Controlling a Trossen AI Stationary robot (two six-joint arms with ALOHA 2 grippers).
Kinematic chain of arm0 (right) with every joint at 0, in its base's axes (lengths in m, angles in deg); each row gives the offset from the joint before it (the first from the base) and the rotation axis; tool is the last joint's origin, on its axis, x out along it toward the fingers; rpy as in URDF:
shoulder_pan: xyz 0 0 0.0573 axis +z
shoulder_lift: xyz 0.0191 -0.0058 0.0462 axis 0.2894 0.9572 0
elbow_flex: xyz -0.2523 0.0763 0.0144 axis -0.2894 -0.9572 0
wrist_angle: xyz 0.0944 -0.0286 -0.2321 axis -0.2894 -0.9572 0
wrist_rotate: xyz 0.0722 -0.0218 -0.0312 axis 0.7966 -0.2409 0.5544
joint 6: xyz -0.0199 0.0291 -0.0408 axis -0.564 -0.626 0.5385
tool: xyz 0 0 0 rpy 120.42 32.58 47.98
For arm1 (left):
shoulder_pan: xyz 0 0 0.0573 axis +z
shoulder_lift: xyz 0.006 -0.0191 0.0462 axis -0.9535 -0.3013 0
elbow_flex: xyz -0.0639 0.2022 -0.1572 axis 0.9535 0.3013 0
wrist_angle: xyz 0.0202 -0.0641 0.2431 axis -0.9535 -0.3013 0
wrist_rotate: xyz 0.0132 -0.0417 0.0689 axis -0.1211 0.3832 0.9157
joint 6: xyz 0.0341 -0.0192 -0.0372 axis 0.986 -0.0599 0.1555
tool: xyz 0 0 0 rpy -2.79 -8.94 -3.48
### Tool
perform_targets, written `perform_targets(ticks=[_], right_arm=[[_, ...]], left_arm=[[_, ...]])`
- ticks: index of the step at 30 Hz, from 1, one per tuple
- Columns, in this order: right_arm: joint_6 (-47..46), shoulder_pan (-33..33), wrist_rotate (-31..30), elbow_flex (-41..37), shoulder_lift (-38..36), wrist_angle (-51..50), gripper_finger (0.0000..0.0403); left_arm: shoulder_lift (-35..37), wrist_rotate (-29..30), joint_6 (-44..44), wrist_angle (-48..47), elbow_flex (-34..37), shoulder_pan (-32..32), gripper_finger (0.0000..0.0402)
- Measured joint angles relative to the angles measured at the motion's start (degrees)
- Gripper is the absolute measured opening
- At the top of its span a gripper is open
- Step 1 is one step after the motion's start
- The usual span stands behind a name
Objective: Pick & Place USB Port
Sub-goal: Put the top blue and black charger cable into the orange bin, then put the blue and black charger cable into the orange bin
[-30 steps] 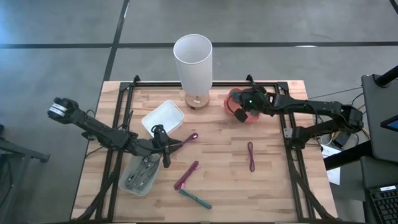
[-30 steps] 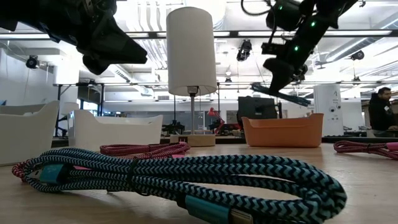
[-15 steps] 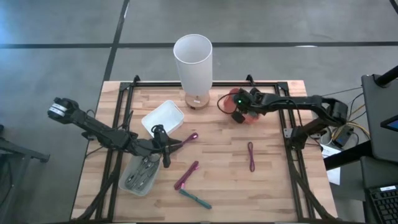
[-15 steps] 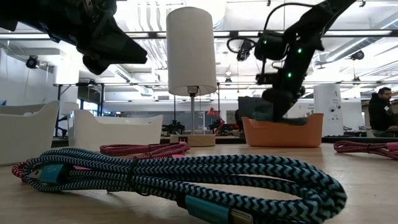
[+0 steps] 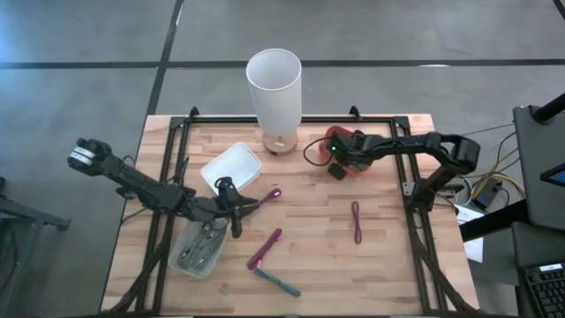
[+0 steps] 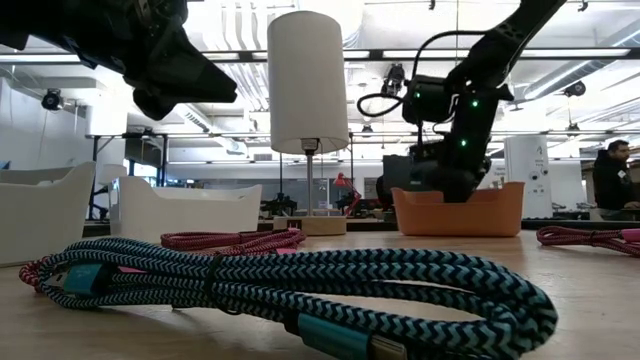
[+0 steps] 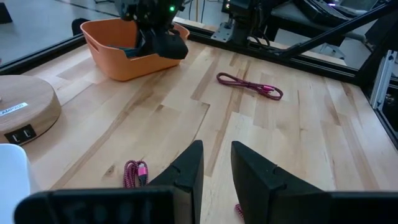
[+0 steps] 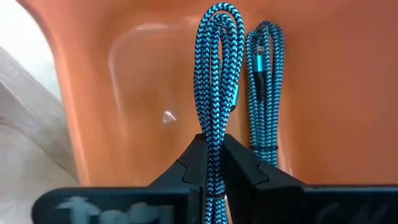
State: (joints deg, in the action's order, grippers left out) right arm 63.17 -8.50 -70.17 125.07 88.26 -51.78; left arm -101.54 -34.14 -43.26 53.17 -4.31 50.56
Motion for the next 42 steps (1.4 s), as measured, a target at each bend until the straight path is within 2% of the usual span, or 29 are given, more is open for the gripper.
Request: perform_targets(ticks=[10,24,33,38,42], right_arm=[[-0.6,-0.2,0.0,0.0,3.0,0.1,0.0035],[-0.6,-0.4,0.0,0.1,3.2,-0.2,0.0102],[-1.8,-0.2,0.1,5.8,0.0,-10.6,0.0132],[-3.9,0.8,5.0,10.5,-1.5,-15.0,0.0136],[-4.3,3.1,8.0,13.8,-2.0,-16.4,0.0130]], left_arm=[[0.0,0.0,0.0,0.0,0.0,0.1,0.0078],[0.0,0.0,0.0,0.0,0.0,0.1,0.0078],[0.0,0.0,0.0,0.0,0.0,0.1,0.0078],[0.0,-1.2,-0.7,0.1,0.0,0.1,0.0078],[0.0,-6.0,-1.2,0.6,0.0,0.1,0.0078]])
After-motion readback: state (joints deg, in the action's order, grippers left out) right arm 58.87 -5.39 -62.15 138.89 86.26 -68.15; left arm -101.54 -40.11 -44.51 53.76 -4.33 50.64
